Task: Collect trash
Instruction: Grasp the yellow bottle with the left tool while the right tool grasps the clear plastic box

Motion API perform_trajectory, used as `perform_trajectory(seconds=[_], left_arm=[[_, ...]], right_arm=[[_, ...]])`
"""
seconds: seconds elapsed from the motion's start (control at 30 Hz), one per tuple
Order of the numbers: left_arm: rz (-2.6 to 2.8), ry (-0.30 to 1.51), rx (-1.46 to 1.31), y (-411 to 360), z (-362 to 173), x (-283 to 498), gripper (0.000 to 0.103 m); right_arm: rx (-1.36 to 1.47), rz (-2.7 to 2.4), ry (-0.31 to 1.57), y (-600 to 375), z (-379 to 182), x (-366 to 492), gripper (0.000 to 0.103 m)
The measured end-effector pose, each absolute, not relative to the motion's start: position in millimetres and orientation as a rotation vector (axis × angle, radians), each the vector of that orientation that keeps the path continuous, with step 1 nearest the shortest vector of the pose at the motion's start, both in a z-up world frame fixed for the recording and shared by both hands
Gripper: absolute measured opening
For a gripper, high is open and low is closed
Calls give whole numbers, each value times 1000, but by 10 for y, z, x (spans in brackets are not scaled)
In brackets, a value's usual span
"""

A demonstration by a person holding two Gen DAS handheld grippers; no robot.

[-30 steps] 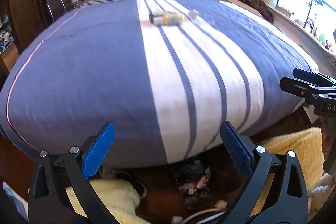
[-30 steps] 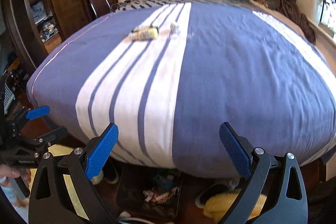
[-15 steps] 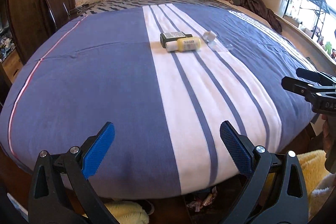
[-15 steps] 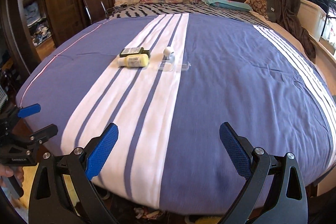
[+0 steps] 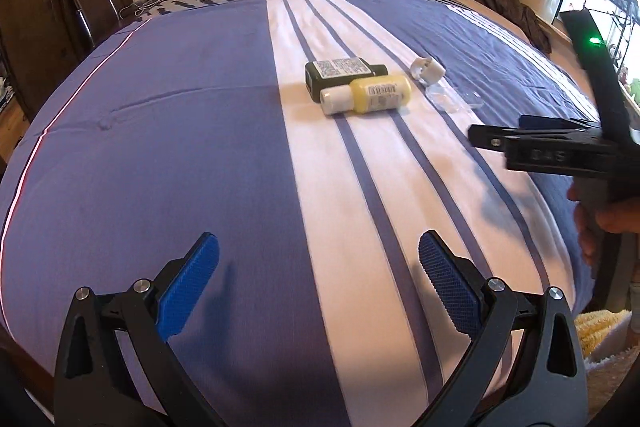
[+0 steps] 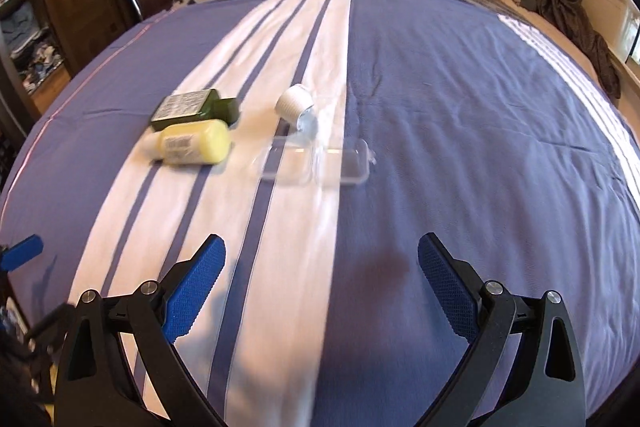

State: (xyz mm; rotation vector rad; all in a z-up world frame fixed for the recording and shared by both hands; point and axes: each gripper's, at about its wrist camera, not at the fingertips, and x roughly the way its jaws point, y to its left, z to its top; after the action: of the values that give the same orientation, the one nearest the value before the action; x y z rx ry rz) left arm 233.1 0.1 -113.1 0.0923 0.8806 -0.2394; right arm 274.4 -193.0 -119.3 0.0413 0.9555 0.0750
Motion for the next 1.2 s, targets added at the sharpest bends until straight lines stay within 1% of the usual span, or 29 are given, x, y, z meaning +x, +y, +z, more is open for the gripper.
perform_trajectory(seconds=[0.1,0.33,0.37,0.43,0.47,0.83,1.13,1.17,1.2], left_arm=[[-244,881,92,-28,-1126,2456,95],[-255,891,91,-110,-1161,2651,95],[-256,893,90,-118,-1166,2668,95],[-258,896,88,-140,-1171,2717,95],[-259,898,87,-161,-1173,2750,95],[-269,906,34,-506,-1211,3246,95],[-236,936,-7,-737,-1318,3663,94],[-235,936,-11,-731,-1320,3680,92],[-230,935,-13,-727,-1319,3693,86]], right_arm=[[30,75,983,-1877,-1293,2955,97],[37,72,980,-1828,-1328,3211,96],[37,73,978,-1825,-1328,3235,95],[32,75,972,-1810,-1327,3264,82],[30,77,969,-1804,-1323,3278,79],[53,93,911,-2211,-1183,3130,79],[75,98,878,-2494,-1175,2924,79],[75,103,875,-2497,-1173,2909,79],[73,108,873,-2494,-1169,2895,79]])
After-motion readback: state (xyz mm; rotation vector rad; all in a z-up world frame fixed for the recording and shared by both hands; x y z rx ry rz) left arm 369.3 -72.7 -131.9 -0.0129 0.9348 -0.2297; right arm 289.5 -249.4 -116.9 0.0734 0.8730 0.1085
